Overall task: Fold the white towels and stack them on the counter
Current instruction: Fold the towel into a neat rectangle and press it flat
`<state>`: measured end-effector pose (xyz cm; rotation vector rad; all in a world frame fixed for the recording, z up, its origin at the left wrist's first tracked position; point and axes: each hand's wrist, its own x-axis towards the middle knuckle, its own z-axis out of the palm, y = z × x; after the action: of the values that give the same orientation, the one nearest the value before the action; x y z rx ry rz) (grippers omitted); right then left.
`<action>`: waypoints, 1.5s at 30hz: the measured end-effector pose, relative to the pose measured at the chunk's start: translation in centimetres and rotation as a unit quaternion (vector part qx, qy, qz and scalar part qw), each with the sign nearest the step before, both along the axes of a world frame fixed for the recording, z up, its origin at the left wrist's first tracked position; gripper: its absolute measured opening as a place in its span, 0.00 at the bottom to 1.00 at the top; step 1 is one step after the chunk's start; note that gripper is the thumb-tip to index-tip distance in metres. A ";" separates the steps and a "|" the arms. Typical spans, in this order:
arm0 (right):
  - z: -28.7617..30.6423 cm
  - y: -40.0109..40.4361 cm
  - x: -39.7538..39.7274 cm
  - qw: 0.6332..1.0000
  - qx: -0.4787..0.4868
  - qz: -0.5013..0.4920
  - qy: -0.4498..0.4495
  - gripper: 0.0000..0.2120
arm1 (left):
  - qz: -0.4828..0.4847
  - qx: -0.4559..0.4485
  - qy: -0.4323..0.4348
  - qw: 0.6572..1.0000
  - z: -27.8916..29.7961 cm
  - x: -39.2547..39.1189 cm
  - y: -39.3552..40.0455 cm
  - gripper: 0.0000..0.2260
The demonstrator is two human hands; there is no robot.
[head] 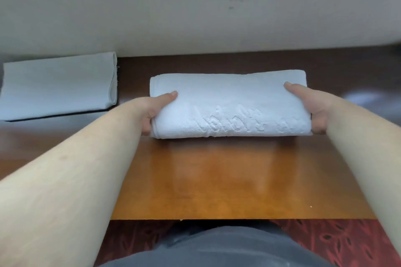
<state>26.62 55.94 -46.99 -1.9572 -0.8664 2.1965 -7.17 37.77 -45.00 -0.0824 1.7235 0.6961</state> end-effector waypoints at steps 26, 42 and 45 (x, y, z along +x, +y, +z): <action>8.4 -11.1 -35.2 0.976 0.045 0.015 0.213 0.15 | 0.128 0.145 0.202 0.960 12.5 -32.5 -16.4 0.21; 1.3 -15.0 -47.3 0.989 0.004 -0.055 0.140 0.14 | 0.101 0.090 0.149 0.980 1.4 -46.6 -17.7 0.21; 0.2 -15.0 -47.2 0.995 0.024 -0.052 0.088 0.15 | 0.094 0.069 0.133 0.984 -0.1 -46.4 -17.7 0.21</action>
<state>-20.58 40.96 -46.74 -1.7159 -0.7673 2.2244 -53.55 20.03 -45.06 -0.0570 1.9320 1.0008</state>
